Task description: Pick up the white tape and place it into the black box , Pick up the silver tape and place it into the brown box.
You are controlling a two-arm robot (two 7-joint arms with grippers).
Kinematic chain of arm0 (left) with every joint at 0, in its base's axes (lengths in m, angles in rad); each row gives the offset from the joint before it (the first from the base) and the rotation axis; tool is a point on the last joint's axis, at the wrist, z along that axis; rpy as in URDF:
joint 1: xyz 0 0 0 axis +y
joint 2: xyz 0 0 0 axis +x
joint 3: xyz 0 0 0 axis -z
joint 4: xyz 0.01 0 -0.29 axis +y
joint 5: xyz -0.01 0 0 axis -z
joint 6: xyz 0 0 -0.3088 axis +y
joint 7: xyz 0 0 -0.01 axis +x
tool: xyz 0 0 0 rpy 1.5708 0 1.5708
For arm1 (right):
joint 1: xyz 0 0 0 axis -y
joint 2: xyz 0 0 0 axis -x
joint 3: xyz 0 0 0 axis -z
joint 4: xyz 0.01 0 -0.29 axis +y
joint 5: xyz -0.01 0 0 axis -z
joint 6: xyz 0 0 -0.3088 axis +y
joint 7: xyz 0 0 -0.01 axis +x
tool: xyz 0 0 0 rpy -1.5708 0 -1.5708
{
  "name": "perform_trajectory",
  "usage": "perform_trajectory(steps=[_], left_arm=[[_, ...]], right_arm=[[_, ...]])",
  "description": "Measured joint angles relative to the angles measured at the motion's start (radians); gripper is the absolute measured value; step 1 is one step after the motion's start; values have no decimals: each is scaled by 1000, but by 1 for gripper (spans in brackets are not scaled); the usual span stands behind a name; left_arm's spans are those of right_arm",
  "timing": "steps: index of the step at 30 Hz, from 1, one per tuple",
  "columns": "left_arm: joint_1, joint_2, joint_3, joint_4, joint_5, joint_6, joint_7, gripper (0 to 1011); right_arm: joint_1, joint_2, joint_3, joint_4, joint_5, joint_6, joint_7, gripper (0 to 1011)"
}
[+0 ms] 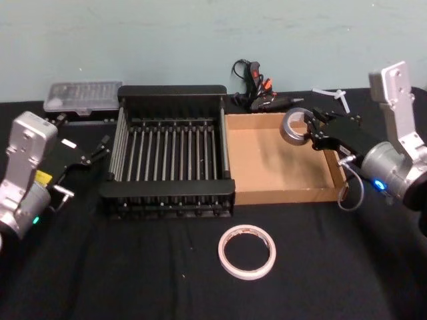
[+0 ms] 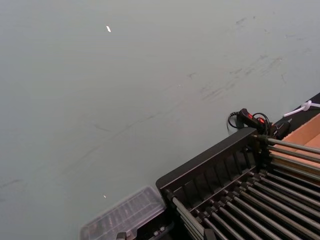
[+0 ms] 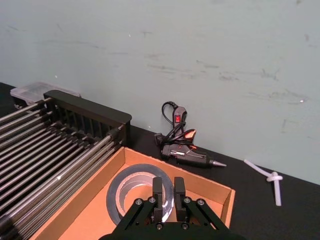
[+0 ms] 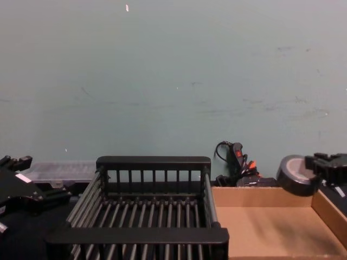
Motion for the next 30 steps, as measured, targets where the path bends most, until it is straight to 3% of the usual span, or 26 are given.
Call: perform_trajectory(steps=[9, 16, 30], left_arm=[[0, 0, 0, 0, 0, 0, 0, 1001], [0, 0, 0, 0, 0, 0, 0, 1001], [0, 0, 0, 0, 0, 0, 0, 1001]], right_arm=[[77, -60, -18, 137, -25, -7, -2, 140], [121, -94, -26, 219, -35, 18, 1, 140], [139, -113, -26, 257, -40, 33, 1, 140]])
